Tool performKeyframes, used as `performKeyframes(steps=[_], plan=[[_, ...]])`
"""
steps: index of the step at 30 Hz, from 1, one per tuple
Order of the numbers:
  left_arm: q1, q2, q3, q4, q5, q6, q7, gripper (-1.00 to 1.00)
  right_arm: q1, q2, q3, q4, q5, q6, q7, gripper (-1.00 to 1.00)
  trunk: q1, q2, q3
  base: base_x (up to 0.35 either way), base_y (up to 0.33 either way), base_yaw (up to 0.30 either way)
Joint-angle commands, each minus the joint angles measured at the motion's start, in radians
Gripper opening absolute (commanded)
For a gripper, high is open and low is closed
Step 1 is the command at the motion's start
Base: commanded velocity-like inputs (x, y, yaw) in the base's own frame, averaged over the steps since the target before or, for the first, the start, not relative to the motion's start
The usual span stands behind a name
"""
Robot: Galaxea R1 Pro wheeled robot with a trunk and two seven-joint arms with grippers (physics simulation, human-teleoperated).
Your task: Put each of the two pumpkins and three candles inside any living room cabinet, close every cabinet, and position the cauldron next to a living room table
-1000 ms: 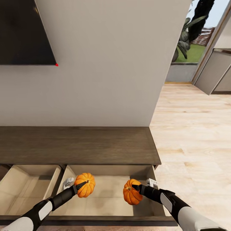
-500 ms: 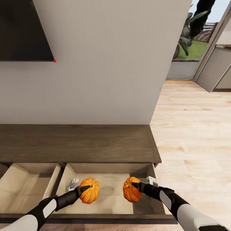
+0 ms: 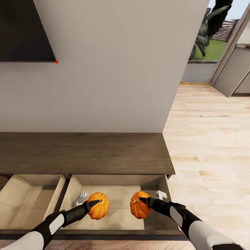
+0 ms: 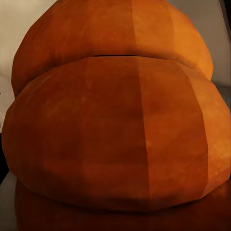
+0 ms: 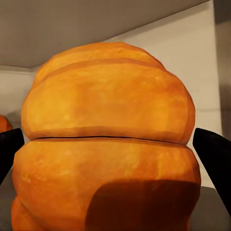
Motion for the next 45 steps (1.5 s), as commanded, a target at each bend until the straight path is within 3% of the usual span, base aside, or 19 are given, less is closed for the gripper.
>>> performKeyframes(steps=[1, 22, 45], plan=[[0.0, 0.0, 0.0, -0.002, 0.0, 0.0, 0.0, -1.0, 0.0, 0.0, 0.0, 0.0, -0.001, 0.001, -0.001, -1.0, 0.0, 0.0, -0.002, 0.0, 0.0, 0.0], [-0.007, 0.001, 0.0, -0.034, 0.0, 0.005, 0.003, -1.0, 0.0, 0.0, 0.0, -0.002, 0.001, 0.001, 0.003, -1.0, 0.0, 0.0, -0.035, 0.0, 0.0, 0.0], [-0.008, 0.0, 0.001, -0.044, 0.0, -0.001, 0.002, -1.0, 0.0, -0.002, -0.002, -0.013, 0.001, 0.001, 0.008, -1.0, 0.0, 0.0, -0.037, 0.002, 0.0, 0.0]])
